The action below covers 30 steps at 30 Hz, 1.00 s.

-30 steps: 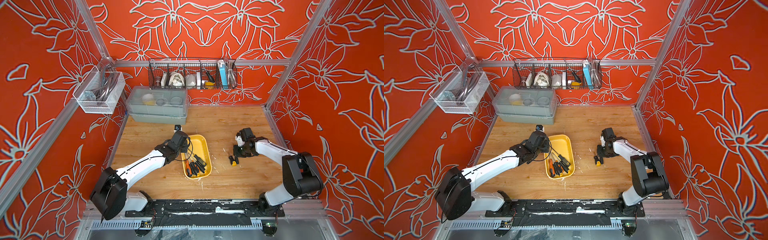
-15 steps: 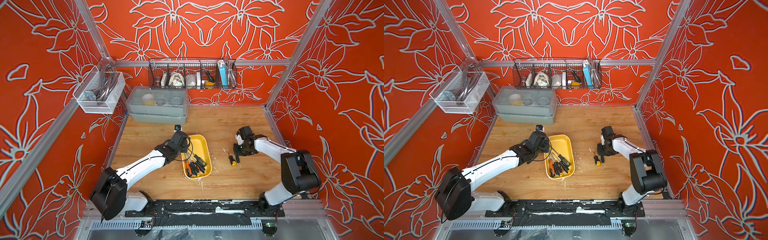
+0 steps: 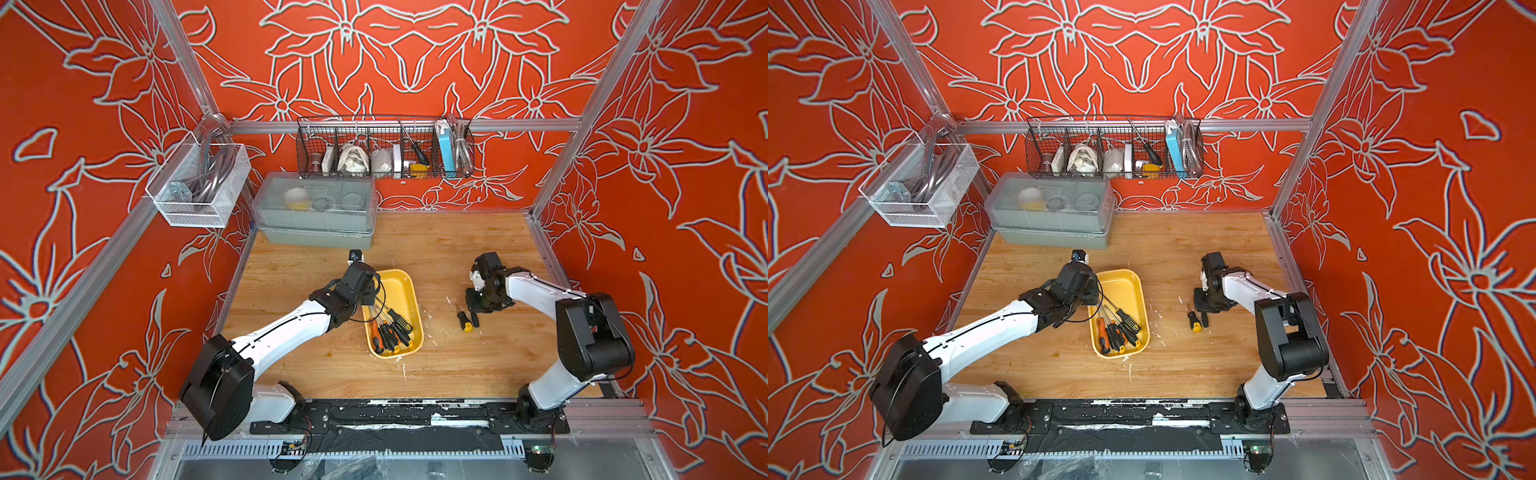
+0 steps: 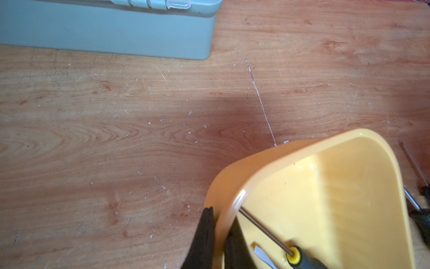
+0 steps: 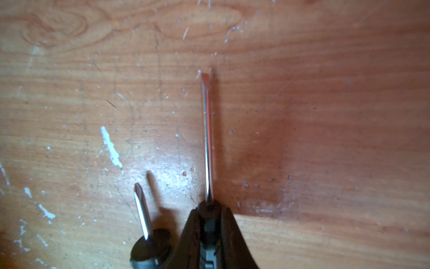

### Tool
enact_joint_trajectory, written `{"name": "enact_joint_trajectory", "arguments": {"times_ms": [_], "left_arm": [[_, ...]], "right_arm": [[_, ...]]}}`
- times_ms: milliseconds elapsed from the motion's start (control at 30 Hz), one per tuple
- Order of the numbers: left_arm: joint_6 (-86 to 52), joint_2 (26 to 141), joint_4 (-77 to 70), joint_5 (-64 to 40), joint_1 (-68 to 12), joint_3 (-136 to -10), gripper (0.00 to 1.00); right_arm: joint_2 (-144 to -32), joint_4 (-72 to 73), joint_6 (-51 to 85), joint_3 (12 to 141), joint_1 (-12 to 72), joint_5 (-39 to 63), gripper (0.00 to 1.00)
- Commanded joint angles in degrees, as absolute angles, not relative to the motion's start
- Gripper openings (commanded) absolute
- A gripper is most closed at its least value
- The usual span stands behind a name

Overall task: Take out the screwdriver from the storage box
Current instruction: Place the screwdriver at the center of the board.

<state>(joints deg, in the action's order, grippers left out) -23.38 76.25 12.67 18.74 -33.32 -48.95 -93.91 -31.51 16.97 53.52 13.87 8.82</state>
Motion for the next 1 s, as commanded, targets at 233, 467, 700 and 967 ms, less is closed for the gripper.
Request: {"name": "enact_joint_trajectory", "arguments": {"times_ms": [233, 467, 700, 967], "left_arm": [[-24.31, 73.83, 9.45, 17.86, -32.17, -49.51, 0.0], [-24.53, 73.9, 8.99, 17.23, -31.82, -49.33, 0.0], [-24.48, 74.53, 8.81, 16.55, -31.64, -49.59, 0.0], [-24.14, 75.15, 8.89, 15.87, -31.46, -49.91, 0.0]], "right_arm": [[-96.42, -34.18, 15.97, 56.16, 13.97, 7.65, 0.05], [-96.07, -34.28, 15.94, 56.07, 14.0, 7.06, 0.15], [-95.63, -34.01, 15.79, 55.83, 14.1, 7.29, 0.27], [-91.76, -33.45, 15.73, 54.1, 14.07, 7.17, 0.32]]}}
